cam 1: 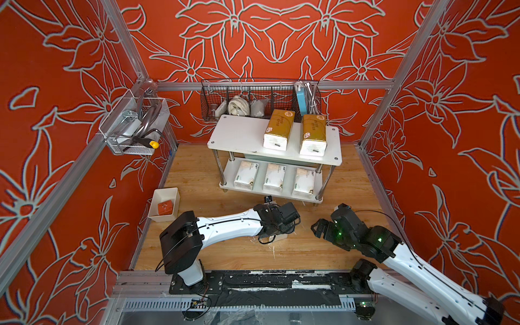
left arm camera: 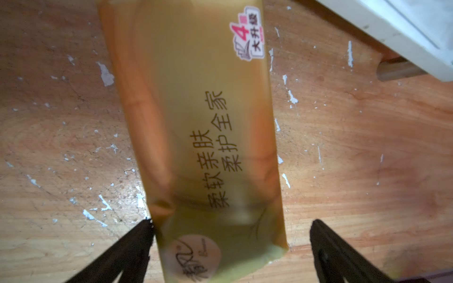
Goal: Place the tissue boxes on the shelf by color
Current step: Pick up the box of tissues from the center of the board.
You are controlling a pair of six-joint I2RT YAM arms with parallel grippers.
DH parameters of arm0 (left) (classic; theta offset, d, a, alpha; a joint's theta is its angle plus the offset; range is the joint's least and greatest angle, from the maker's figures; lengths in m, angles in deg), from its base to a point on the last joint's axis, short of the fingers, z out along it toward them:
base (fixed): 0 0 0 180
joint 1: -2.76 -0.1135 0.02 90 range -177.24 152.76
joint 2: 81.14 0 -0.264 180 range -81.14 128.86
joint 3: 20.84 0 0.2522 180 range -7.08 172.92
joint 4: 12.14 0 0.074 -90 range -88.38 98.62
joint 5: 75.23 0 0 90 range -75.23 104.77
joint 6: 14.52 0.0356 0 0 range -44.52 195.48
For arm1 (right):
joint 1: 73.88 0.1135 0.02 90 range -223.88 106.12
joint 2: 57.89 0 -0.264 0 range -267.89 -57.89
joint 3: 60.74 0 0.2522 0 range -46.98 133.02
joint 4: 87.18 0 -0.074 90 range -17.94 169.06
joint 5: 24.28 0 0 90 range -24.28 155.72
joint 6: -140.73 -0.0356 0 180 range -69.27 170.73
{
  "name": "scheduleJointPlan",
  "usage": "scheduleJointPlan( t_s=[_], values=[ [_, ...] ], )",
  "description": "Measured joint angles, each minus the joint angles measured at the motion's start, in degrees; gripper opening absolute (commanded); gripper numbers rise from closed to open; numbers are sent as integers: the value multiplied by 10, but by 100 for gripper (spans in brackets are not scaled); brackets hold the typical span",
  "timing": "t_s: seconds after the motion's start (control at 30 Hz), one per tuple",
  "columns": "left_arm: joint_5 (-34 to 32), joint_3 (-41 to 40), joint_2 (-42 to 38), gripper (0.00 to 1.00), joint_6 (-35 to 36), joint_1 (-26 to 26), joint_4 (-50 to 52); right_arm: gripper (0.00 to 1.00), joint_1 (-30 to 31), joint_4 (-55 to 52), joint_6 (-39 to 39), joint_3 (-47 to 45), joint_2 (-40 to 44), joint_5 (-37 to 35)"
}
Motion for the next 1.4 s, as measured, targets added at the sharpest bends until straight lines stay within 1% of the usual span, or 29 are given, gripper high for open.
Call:
scheduleJointPlan(
  t_s=[0.27, 0.7, 0.87, 1.0, 1.27, 1.4],
  values=[
    [-12, 3, 17, 99, -13, 0, 15, 99, -3, -8, 0, -2, 8, 0],
    [-22, 19, 63, 99, -3, 0, 16, 99, -5, -18, 0, -2, 13, 0],
    [-22, 18, 67, 93, 5, -1, 11, 99, -5, -21, 0, -2, 13, 0],
    [-23, 18, 73, 85, 14, -1, 10, 99, -7, -22, 0, -2, 13, -1],
    [-26, 16, 73, 80, 31, -2, 4, 99, -7, -26, 2, -1, 11, -1],
    [-32, 6, 58, 78, 49, -1, 7, 99, -7, -28, 5, -1, 9, 0]
  ],
)
